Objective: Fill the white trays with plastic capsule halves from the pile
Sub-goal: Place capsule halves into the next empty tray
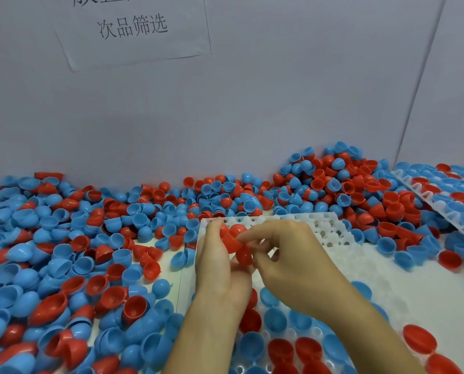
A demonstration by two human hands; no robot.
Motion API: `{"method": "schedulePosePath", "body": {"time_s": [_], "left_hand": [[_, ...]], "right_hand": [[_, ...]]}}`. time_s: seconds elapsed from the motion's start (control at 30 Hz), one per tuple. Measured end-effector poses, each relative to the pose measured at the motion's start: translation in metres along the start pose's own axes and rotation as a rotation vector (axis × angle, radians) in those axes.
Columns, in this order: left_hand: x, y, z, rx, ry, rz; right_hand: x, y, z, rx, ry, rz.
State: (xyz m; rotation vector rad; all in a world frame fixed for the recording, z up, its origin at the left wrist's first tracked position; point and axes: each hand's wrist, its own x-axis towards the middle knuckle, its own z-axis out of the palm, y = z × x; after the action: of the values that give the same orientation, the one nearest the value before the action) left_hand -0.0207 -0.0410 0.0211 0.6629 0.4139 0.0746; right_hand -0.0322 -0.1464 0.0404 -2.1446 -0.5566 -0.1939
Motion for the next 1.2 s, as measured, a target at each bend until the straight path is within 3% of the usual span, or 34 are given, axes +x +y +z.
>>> {"method": "schedulePosePath", "body": {"time_s": [0.33,0.57,0.77,0.93,1.2], "left_hand": [[0.004,0.000,0.000,0.078,-0.082,0.096],[0.002,-0.002,0.000,0.174,-0.115,0.128],[0.000,0.000,0.000,0.123,-0.133,0.129],[0.000,0.002,-0.004,0.139,-0.142,0.139],[0.000,0.002,-0.002,0.122,-0.120,0.118]], "right_hand": [[0.003,-0.007,-0.005,0.332,0.015,0.218],[0.002,-0.004,-0.020,0.477,-0.135,0.361],[-0.001,0.005,-0.055,0.206,-0.035,0.346],[-0.015,0.032,-0.109,-0.218,0.097,0.463],[-0.023,0.063,-0.118,-0.457,-0.257,0.818]]}}
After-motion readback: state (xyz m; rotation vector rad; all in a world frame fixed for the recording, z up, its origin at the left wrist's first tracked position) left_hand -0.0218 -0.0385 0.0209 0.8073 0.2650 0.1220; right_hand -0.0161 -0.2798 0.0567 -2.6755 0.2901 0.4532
